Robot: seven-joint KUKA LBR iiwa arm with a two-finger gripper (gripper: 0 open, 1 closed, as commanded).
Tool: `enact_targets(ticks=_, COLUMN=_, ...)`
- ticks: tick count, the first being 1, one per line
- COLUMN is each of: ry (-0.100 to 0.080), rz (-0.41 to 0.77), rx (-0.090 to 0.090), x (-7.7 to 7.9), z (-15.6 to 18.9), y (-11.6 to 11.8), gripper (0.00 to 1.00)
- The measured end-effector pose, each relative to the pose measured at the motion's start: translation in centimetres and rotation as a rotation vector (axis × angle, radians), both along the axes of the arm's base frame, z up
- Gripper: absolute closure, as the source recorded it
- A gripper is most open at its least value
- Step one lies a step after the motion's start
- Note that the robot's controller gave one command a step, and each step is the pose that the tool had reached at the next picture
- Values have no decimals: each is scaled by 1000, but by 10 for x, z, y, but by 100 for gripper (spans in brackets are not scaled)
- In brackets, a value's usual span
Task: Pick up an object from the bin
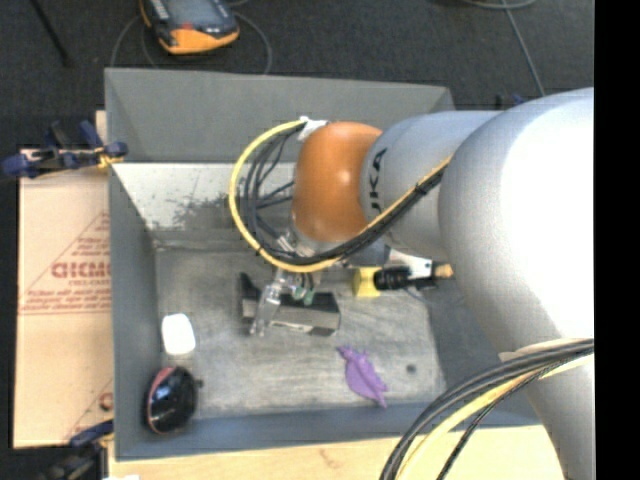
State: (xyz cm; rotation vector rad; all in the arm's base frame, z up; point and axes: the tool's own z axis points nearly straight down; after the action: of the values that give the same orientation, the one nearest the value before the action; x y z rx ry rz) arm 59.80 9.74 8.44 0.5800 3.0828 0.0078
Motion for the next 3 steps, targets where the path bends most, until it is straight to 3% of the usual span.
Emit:
enact_targets(ticks=1, ry=8, rz=-85, rx=-2, x=-8, z=-5, y=13, gripper=100)
enact_targets(ticks=3, ry=7, rz=-86, rx=-3, x=-9, z=-1, y=12, gripper=100)
